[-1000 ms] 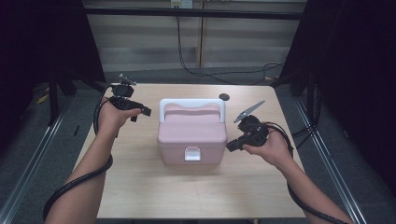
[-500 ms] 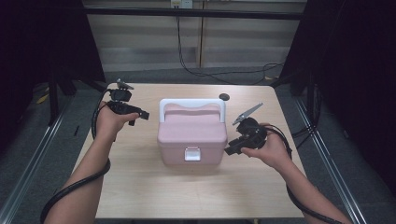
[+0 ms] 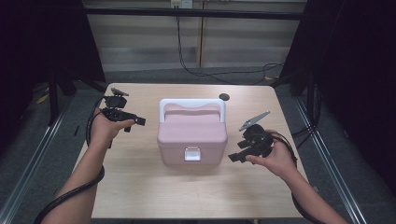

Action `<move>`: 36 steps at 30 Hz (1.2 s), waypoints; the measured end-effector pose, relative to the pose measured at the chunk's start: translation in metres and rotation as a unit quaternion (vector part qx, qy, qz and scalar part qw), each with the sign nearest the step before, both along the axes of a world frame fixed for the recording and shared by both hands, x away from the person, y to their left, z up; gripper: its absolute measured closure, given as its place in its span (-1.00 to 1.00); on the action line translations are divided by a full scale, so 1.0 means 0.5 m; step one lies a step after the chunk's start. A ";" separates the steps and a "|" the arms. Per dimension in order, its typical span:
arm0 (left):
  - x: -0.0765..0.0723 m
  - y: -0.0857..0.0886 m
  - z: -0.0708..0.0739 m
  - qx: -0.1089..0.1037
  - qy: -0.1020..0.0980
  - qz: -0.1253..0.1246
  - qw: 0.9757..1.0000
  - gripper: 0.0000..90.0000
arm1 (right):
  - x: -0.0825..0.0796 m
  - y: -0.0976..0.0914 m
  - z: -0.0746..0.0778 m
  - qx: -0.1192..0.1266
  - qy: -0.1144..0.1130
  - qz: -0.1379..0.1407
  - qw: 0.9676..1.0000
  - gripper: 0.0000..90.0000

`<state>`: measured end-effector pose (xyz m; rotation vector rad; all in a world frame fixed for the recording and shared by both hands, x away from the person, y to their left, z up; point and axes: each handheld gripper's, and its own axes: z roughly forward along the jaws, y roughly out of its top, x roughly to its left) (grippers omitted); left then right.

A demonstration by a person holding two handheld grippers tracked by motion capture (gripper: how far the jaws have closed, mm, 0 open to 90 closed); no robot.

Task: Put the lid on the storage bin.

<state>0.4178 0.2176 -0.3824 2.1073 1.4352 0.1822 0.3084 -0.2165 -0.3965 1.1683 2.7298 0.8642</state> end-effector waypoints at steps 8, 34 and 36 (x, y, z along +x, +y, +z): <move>-0.013 0.012 -0.025 -0.011 0.005 0.002 1.000 -0.62 | -0.012 -0.034 -0.023 0.010 -0.004 -0.021 1.000 -0.43; -0.061 0.052 -0.126 -0.024 0.016 -0.015 0.999 -0.63 | -0.047 -0.100 -0.100 0.006 0.010 -0.048 0.999 -0.55; -0.064 0.055 -0.130 -0.025 0.016 -0.015 0.999 -0.63 | -0.049 -0.102 -0.103 0.007 0.013 -0.052 0.999 -0.56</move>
